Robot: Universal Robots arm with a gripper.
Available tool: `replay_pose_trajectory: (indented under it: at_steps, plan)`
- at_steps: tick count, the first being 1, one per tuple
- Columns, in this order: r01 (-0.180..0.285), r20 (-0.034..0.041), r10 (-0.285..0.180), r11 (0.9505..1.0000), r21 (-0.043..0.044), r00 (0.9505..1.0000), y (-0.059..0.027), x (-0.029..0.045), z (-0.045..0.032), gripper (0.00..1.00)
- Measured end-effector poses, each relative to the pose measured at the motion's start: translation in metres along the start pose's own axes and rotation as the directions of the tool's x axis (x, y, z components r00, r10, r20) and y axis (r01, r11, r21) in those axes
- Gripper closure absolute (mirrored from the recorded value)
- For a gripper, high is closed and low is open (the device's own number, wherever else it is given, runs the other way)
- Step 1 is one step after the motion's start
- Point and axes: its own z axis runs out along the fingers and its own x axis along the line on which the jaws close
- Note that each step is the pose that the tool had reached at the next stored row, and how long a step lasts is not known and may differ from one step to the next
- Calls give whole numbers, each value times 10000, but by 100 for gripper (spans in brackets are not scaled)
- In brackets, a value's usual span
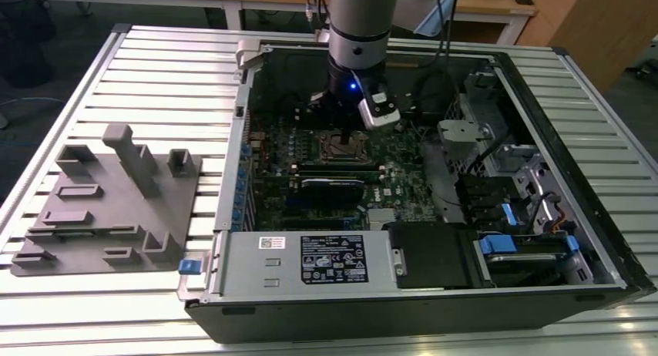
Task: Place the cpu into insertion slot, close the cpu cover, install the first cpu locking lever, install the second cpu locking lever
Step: 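Install the first cpu locking lever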
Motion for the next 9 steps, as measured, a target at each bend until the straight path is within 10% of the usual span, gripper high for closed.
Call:
replay_pose_trajectory:
  at_steps: [9]
  plan:
    - [1202,-72,-1202,9927,-42,9927,-3,2,3,89]
